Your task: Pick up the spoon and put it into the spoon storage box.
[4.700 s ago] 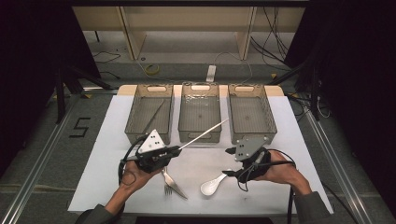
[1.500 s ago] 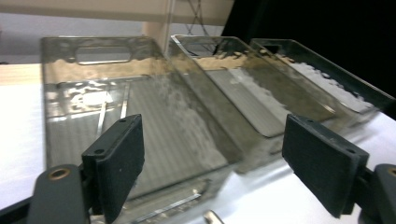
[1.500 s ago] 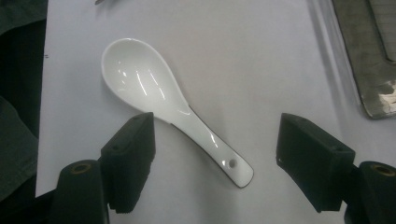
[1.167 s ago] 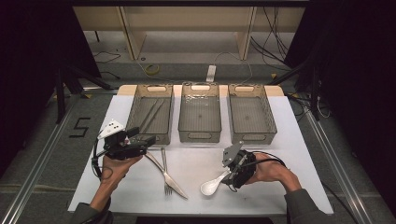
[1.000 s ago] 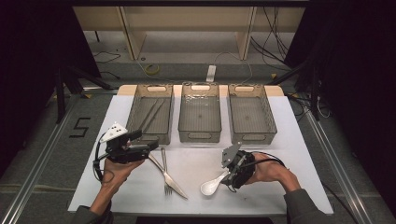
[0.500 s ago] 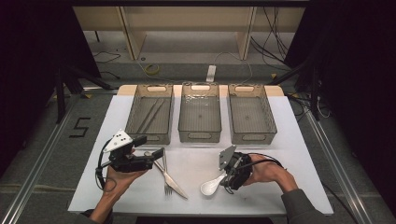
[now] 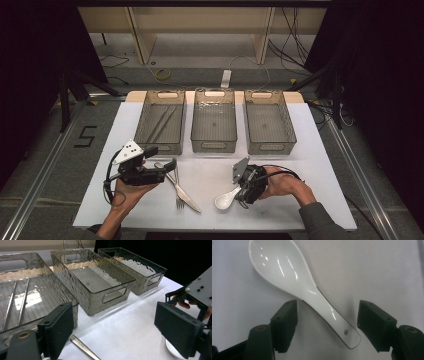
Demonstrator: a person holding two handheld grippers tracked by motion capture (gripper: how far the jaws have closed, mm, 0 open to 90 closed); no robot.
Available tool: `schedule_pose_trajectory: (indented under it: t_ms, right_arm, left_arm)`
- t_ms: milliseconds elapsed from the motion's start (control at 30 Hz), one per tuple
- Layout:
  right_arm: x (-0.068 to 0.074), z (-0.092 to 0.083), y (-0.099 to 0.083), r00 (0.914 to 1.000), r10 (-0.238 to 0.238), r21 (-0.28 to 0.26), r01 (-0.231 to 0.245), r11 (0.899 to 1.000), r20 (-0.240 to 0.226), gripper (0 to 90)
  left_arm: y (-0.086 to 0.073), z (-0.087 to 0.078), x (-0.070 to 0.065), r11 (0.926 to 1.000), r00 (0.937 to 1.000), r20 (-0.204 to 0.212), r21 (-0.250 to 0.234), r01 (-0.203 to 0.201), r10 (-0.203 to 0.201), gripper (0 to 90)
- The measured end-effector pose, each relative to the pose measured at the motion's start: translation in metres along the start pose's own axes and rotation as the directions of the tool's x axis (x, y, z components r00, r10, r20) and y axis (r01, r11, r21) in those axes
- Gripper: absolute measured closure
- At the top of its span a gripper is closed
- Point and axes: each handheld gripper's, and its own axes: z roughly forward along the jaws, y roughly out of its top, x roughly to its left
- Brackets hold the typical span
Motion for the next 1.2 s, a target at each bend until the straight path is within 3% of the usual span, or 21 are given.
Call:
schedule_pose_trajectory:
  t_ms: [467,900,1200]
  right_arm:
    - [-0.003,0.0,-0.002,0.9973,0.031,0.001,-0.031,1.0,-0.067,48.8]
    - [0.007,-0.003,0.001,0.9947,-0.046,0.015,0.048,0.999,-0.092,80.1]
    - [0.006,-0.006,-0.001,0.9968,-0.061,0.016,0.062,0.998,-0.051,86.6]
  left_arm:
    - [0.0,0.002,-0.003,0.9999,0.9999,0.006,0.008,-0.015,0.015,15.6]
    - [0.0,0.002,-0.004,0.9997,0.9997,0.007,0.01,-0.023,0.023,15.6]
    - [0.001,0.001,-0.003,0.9998,0.9998,0.005,0.009,-0.02,0.02,15.6]
